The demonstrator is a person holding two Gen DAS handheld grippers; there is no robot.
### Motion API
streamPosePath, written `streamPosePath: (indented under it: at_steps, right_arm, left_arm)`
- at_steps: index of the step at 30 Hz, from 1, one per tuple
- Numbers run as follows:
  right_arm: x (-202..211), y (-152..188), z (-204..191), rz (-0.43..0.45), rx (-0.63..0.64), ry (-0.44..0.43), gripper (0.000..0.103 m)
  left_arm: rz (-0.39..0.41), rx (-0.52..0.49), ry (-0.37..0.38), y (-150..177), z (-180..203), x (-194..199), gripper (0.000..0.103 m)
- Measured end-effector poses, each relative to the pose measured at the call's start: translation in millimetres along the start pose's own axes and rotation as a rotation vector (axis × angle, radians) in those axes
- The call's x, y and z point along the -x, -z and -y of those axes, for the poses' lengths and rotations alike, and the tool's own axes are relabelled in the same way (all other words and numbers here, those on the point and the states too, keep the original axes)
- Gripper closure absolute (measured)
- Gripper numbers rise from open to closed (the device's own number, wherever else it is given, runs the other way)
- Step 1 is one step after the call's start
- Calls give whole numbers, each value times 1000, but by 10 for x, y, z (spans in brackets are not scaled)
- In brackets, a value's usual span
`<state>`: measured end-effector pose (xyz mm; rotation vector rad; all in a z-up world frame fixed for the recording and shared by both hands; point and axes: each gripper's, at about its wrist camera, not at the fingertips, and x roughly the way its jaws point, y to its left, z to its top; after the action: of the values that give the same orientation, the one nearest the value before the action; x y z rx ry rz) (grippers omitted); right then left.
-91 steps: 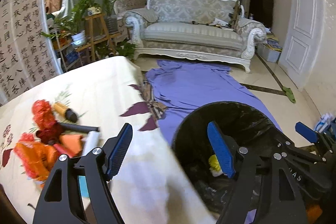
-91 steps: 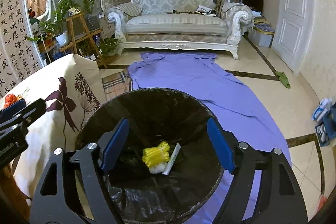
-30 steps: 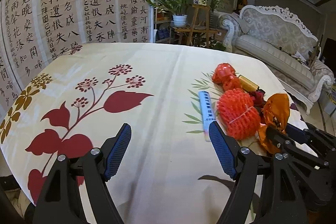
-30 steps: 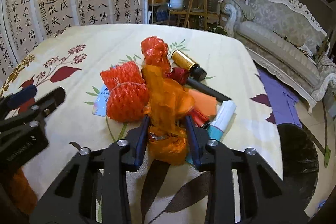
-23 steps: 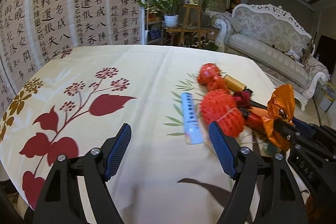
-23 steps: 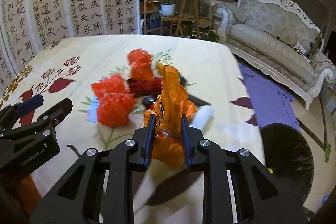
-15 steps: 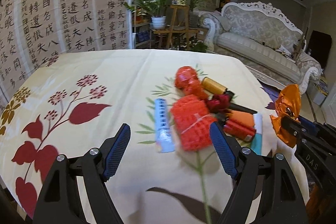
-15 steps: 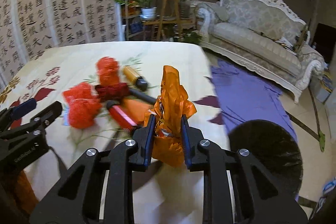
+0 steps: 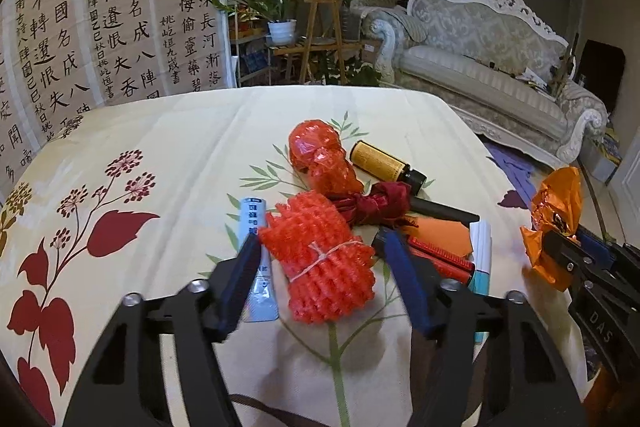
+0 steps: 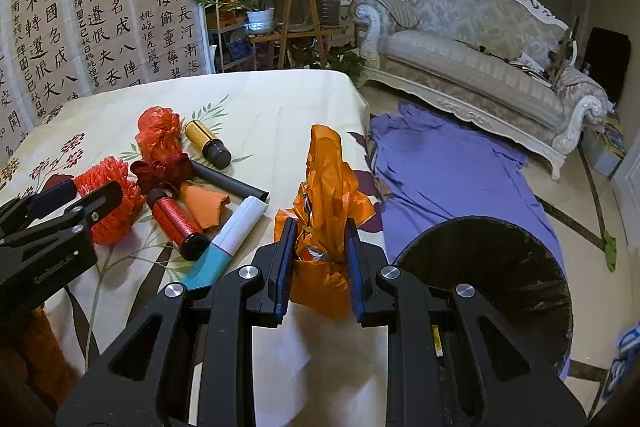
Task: Collect trash
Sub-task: 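Grasp the red mesh net with the left tool while the right tool holds the orange bag, then carry the orange bag and red net over the black bin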
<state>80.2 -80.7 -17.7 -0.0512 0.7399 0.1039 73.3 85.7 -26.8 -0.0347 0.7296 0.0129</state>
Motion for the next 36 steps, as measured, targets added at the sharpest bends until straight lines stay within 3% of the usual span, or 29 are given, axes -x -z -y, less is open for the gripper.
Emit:
streamPosePath:
  at_steps: [2,11,27,36]
  right_arm:
    - [-3,15,-6,-3,1,-5,80]
    - [41,74,-31,-4,0,-19,80]
    - [454,251,136,32,-31,27,80]
    - [657,393,408,46,-65,110,80]
  left_arm:
    - [-11,-5,-6,11,7,-31,52]
    - [7,-11,10,21,-11,51,65]
    - [69,-40,73,166,96,516,67]
    - [94,-100,166,238,422,697,67]
